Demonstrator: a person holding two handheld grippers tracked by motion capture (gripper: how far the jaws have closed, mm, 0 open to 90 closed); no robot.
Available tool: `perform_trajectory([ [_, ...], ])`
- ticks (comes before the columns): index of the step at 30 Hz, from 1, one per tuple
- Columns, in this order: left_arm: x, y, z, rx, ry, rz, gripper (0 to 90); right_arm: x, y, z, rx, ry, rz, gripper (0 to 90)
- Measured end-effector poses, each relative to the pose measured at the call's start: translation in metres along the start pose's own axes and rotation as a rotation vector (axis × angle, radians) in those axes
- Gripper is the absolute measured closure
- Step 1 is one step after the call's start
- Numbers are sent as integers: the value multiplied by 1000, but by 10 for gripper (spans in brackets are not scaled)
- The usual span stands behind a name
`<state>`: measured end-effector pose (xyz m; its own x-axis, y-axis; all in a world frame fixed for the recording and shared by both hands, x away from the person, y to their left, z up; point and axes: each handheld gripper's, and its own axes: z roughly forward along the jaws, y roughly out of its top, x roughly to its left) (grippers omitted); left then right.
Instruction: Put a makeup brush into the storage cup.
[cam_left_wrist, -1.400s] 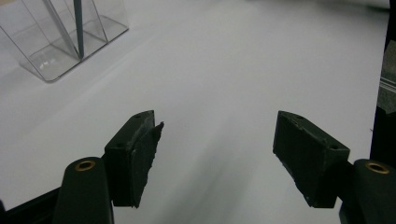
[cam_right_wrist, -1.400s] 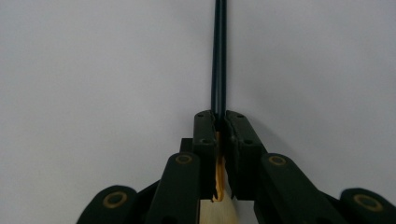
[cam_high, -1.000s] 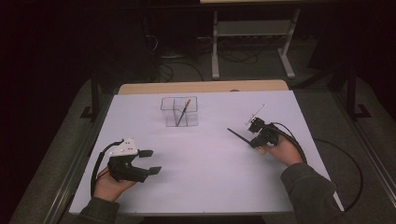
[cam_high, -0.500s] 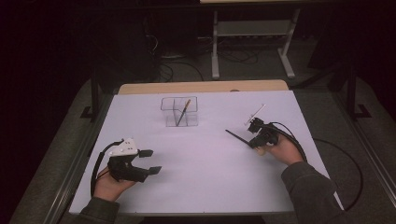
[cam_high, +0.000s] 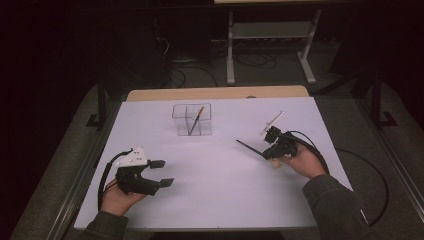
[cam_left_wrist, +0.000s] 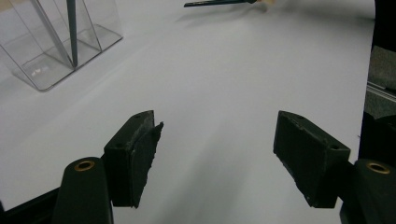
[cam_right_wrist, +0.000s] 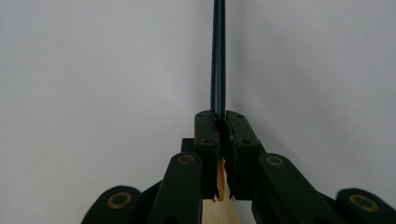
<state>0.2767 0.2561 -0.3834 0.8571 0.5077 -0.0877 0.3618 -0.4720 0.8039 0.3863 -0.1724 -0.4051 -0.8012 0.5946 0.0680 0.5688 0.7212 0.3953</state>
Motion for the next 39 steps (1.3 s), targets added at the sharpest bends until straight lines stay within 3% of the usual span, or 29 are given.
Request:
perform_trajectory([
  [12, -7, 8, 5, 6, -21, 31, 292, 22, 10, -14, -39, 43, -97, 839],
  [23, -12, 20, 9, 12, -39, 55, 279, 43, 19, -39, -83, 64, -200, 838],
  [39, -21, 46, 9, 22, -62, 110, 270, 68, 28, -56, -81, 83, -309, 839],
])
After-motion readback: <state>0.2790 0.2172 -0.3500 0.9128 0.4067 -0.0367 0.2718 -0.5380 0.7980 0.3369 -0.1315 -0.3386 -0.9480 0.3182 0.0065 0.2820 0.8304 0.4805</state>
